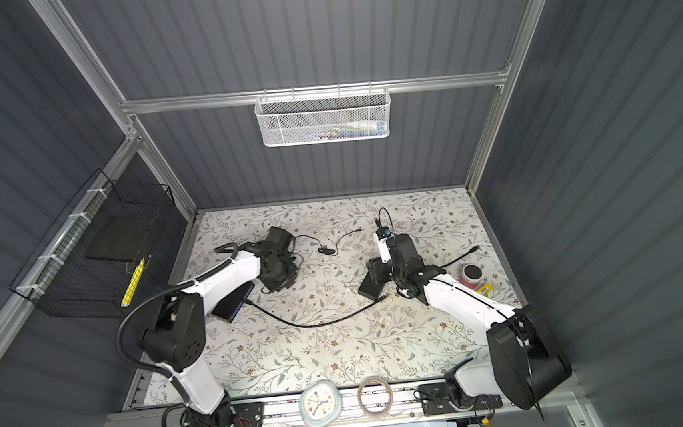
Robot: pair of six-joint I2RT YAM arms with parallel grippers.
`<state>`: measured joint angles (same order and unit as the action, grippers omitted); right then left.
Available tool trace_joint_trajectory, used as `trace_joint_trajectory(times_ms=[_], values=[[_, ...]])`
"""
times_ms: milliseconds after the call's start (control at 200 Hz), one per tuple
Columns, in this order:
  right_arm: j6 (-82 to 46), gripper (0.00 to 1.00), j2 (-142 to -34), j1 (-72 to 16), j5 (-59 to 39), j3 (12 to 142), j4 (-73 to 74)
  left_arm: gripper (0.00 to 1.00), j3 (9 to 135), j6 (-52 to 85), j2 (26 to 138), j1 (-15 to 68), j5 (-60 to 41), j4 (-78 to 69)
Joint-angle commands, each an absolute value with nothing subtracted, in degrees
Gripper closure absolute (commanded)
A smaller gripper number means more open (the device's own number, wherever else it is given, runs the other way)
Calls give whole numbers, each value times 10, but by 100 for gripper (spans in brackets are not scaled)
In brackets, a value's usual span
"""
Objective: Insert the plug into the switch port
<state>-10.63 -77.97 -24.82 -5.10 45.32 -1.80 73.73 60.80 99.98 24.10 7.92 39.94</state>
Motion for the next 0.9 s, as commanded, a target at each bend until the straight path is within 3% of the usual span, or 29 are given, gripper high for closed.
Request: trace_joint_trajectory(times_ms=[0,145,350,690,895], values=[[-117,44,-796,-246,-75,484,-29,66,727,531,936,174,135,453],[-126,45,-811,-247,-92,503,-41,66,724,470,919,81,119,434],[-134,46,-813,-251,-92,518,-61,66,755,422,977,22,106,388],[-139,47,-808,-258,-77,530,-85,65,848,388,1022,-51,120,358],[-136,48,-837,-264,-86,563,-96,64,898,364,1093,-54,145,349]])
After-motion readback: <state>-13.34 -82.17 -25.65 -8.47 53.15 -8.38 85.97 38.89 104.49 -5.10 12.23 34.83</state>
